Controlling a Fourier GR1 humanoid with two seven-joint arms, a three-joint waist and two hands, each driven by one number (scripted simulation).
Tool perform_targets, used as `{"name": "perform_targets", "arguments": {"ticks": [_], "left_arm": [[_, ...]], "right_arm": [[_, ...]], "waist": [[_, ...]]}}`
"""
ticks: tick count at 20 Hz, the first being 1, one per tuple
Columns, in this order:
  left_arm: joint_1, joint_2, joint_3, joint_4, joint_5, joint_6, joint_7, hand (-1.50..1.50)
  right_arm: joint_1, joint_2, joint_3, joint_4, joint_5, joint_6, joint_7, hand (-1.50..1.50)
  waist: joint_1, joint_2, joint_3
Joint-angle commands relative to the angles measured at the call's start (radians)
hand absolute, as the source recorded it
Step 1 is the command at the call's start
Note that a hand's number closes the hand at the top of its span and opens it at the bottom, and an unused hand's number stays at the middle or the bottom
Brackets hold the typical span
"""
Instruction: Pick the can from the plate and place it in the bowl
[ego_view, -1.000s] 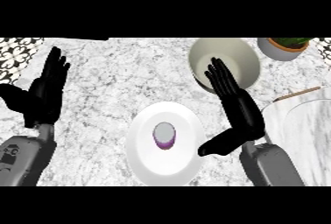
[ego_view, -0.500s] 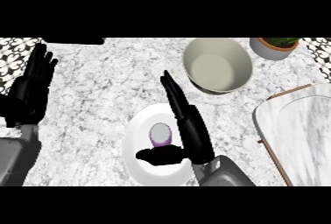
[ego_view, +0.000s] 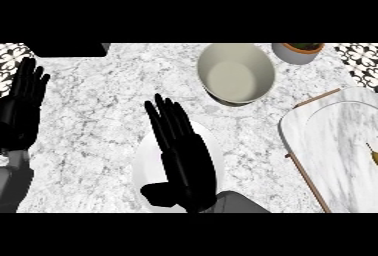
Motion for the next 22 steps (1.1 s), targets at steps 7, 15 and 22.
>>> {"name": "perform_targets", "arguments": {"ticks": [7, 15, 22], "left_arm": [[0.029, -0.003, 0.016, -0.034, 0.020, -0.024, -0.010, 0.00], [0.016, 0.009, 0.027, -0.026, 0.022, -0.058, -0.010, 0.00], [-0.015, -0.028, 0.017, -0.017, -0.007, -0.023, 0.000, 0.00]], "right_arm": [[-0.132, 0.002, 0.098, -0.188, -0.099, 0.574, 0.608, -1.50], [-0.261, 0.001, 0.051, -0.201, -0.322, 0.694, 0.799, -1.50], [-0.232, 0.001, 0.040, -0.157, -0.329, 0.702, 0.766, -1.50]], "waist": [[0.017, 0.010, 0.005], [0.027, 0.019, 0.005], [0.015, 0.024, 0.007]]}}
